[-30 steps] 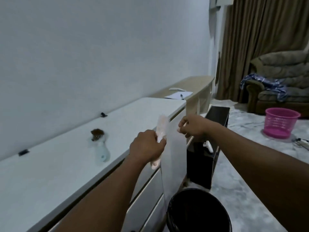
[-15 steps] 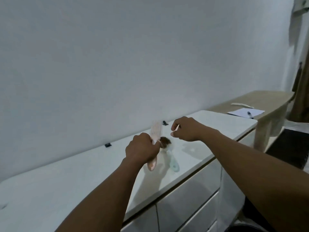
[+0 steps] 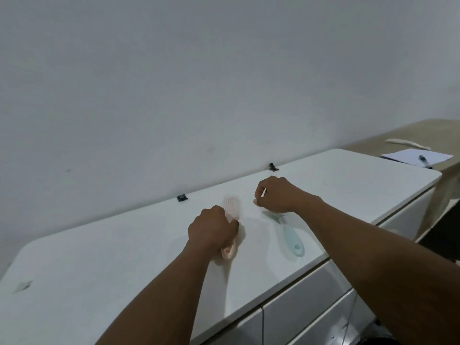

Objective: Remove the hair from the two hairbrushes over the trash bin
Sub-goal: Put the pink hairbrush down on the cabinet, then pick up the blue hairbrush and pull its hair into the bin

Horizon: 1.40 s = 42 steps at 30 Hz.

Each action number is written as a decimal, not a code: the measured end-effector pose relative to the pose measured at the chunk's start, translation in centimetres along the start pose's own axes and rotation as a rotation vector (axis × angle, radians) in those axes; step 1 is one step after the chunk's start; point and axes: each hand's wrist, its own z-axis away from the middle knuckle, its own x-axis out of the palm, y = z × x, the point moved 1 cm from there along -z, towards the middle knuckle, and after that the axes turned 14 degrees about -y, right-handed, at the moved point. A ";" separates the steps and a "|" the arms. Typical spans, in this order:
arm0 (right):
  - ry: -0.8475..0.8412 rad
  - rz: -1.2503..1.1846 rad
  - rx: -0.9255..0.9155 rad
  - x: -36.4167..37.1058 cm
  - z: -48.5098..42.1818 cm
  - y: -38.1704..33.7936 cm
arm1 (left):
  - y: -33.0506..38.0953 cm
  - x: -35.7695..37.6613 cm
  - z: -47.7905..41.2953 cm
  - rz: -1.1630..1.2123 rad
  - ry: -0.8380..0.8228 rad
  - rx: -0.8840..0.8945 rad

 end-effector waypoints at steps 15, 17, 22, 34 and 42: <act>0.069 -0.010 -0.002 -2.8 3.0 1.2 | 2.7 -2.3 1.4 -0.017 0.087 -0.004; 0.087 0.010 0.012 -3.9 3.9 2.0 | 4.1 -2.6 1.6 -0.008 0.101 0.030; 0.103 -0.025 0.043 -5.7 5.3 4.5 | 8.0 -1.8 1.7 0.022 0.056 0.112; 0.016 -0.099 0.102 -4.3 4.4 8.3 | 12.3 3.2 0.5 0.008 -0.061 0.098; 0.020 -0.139 0.127 -4.9 6.9 8.5 | 12.2 2.6 1.9 0.127 -0.039 0.131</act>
